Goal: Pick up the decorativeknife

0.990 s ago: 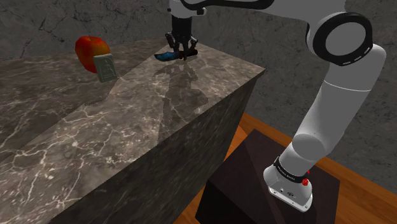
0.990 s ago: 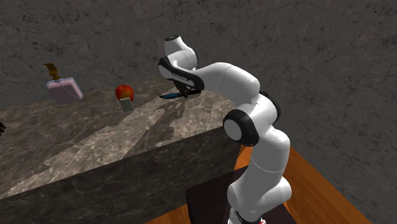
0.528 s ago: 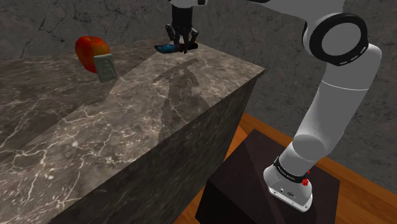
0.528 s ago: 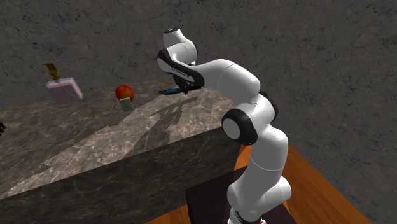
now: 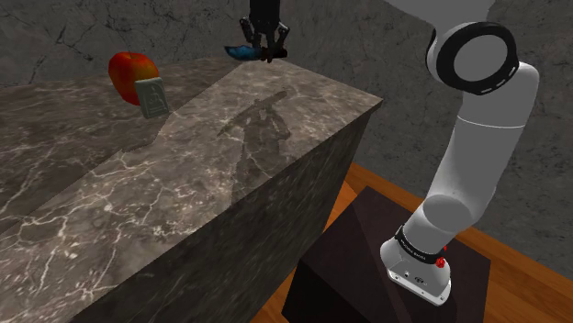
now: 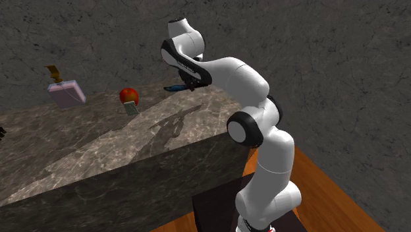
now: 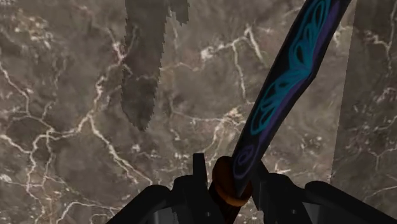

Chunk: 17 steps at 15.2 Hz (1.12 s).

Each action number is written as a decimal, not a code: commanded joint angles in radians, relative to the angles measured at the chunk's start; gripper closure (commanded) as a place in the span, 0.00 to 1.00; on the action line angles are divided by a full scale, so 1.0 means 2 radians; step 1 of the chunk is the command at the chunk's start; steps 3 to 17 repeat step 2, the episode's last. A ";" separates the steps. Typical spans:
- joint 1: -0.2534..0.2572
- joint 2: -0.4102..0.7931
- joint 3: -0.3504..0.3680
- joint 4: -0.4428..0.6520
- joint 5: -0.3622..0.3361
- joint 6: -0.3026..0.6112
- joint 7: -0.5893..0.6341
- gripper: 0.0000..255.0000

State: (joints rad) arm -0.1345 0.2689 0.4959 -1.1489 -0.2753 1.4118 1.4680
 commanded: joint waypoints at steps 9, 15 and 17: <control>0.006 0.009 0.001 0.021 -0.005 -0.013 0.002 1.00; 0.006 0.009 0.001 0.021 -0.005 -0.013 0.002 1.00; 0.006 0.009 0.001 0.021 -0.005 -0.013 0.002 1.00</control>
